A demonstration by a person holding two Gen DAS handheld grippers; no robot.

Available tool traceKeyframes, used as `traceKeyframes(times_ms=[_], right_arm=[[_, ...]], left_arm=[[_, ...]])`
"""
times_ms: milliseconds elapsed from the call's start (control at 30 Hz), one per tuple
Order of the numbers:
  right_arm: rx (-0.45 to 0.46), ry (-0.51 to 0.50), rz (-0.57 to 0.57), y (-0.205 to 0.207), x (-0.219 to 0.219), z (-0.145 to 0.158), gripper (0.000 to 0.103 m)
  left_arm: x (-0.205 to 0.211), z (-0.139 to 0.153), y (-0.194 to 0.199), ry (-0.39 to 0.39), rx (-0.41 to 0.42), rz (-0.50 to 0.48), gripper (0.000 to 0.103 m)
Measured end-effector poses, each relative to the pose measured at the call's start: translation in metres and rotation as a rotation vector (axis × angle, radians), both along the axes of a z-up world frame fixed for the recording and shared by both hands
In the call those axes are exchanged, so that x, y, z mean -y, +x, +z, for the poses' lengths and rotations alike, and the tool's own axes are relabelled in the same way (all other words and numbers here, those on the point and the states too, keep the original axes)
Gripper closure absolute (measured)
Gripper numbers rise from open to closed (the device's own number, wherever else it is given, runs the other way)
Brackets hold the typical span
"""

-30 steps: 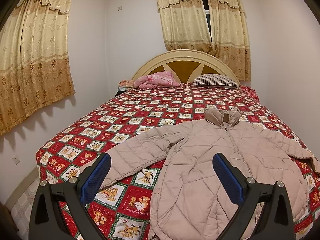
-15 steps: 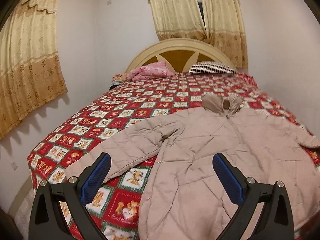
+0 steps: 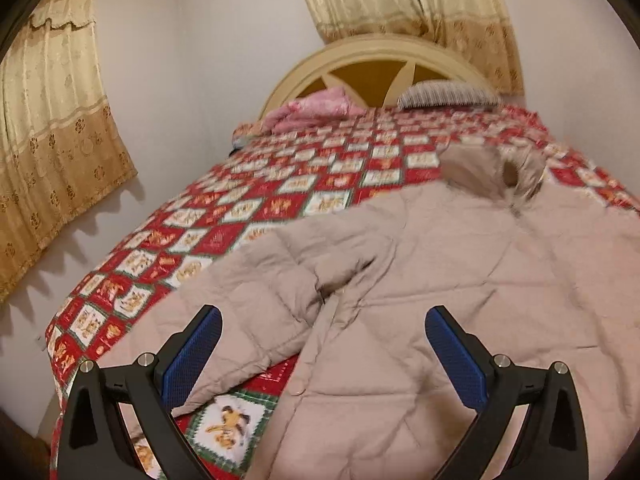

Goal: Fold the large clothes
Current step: 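Grasp the jacket sleeve cuff with the right gripper and lift it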

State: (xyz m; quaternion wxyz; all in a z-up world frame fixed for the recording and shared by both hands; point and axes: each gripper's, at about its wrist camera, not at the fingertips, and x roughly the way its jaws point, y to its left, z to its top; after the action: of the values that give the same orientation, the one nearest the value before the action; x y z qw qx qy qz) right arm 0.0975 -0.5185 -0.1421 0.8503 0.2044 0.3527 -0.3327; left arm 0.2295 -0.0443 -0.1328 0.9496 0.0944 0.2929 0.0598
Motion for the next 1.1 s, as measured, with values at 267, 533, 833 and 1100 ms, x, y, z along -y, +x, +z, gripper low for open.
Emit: traceKeyframes(times_ms=[267, 533, 833, 1100], right_arm=[[-0.142, 0.091, 0.068, 0.032, 0.016, -0.038, 0.032], [-0.095, 0.107, 0.088, 0.042, 0.020, -0.031, 0.089], [0.013, -0.178, 0.122, 0.068, -0.004, 0.082, 0.092], [0.121, -0.460, 0.263, 0.113, -0.086, 0.165, 0.092]], left_arm=[[-0.005, -0.044, 0.025, -0.011, -0.122, 0.028, 0.001], [-0.012, -0.058, 0.034, -0.105, -0.221, -0.020, 0.001], [-0.018, -0.054, 0.025, -0.152, -0.178, -0.018, 0.001], [-0.029, -0.052, 0.023, -0.203, -0.157, -0.004, 0.001]])
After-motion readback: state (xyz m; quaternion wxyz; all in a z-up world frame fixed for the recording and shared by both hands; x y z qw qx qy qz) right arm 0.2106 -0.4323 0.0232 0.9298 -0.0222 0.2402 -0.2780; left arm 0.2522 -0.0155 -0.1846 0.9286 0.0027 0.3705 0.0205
